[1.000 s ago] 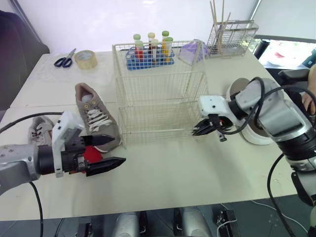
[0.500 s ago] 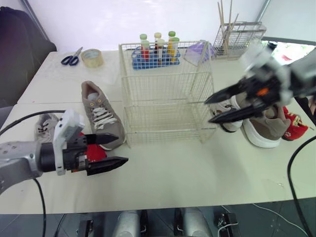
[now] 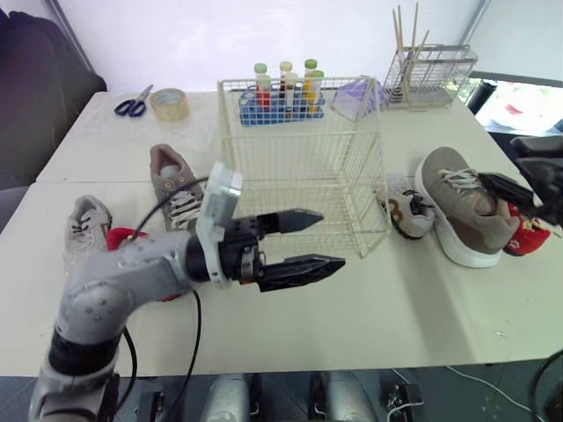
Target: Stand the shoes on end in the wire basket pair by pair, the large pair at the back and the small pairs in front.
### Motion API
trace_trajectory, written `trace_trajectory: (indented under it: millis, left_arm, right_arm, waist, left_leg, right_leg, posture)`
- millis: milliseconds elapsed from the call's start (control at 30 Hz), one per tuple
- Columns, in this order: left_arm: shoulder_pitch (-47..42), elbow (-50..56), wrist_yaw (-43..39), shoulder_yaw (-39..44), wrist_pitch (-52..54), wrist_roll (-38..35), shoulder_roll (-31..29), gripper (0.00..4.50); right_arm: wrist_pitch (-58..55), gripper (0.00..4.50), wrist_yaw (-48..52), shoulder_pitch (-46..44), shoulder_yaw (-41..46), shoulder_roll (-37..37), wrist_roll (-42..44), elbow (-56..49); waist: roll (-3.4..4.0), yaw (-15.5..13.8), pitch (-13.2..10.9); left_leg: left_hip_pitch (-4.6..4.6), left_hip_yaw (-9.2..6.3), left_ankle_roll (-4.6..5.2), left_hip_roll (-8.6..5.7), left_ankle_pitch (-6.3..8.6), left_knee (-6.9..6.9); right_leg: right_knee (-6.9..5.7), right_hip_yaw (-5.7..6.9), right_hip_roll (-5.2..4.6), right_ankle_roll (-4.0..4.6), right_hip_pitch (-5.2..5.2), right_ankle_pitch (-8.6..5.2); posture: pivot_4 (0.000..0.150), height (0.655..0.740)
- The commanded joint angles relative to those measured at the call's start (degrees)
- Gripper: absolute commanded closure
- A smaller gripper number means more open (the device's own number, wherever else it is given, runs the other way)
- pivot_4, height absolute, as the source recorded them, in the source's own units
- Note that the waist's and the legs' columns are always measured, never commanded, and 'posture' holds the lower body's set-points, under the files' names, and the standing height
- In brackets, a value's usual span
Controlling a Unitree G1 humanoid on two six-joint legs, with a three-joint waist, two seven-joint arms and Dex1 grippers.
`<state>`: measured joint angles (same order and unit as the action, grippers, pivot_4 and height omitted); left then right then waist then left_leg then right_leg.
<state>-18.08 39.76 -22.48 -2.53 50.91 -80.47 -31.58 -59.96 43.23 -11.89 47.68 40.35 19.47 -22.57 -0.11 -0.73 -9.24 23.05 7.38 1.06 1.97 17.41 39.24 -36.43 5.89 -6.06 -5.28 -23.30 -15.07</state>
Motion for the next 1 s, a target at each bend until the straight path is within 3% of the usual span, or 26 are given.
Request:
trace_trajectory:
  millis: [33, 133, 333, 1000]
  left_arm:
    - [1.7, 5.5, 2.0, -2.3, -1.2, 2.6, 0.6, 0.00]
    - [5.3, 7.4, 2.0, -4.6, -1.7, 6.9, 0.2, 0.00]
    - [10.5, 8.4, 0.8, -7.6, -2.9, 11.5, 0.6, 0.00]
    - [13.6, 7.3, -2.0, -9.0, -3.9, 18.5, 0.4, 0.00]
  right_arm:
    - [0.5, 0.07, -2.6, 3.4, 5.1, -1.5, 2.5, -4.8]
    - [2.2, 0.07, -3.7, 8.3, 5.8, -4.0, 3.5, -5.1]
    - [5.5, 0.07, -6.1, 13.6, 4.2, -7.5, 5.7, -5.3]
    - [21.3, 0.07, -16.2, 4.6, -7.4, -9.7, 5.5, 18.4]
  waist:
    - [0.10, 0.0, 0.0]
    - [0.11, 0.0, 0.0]
    - [0.19, 0.0, 0.1]
    - [0.23, 0.1, 0.1]
  left_leg:
    - [-0.03, 0.03, 0.01, -0.02, 0.00, 0.02]
    - [-0.70, 0.08, 0.07, -0.06, 0.05, -0.08]
    - [-0.69, 0.09, 0.10, -0.01, 0.08, -0.11]
    - [-0.67, 0.14, 0.20, 0.03, 0.13, -0.10]
  right_leg:
    - [0.00, -0.08, 0.00, 0.01, 0.01, 0.02]
    - [0.15, -0.18, 0.03, 0.02, 0.67, 0.00]
    - [0.20, -0.30, 0.08, 0.04, 0.66, 0.00]
    - [0.21, -0.35, 0.06, 0.06, 0.60, 0.00]
  posture:
    - [0.150, 0.7400]
    - [0.150, 0.7400]
    - [0.150, 0.7400]
    - [0.150, 0.7400]
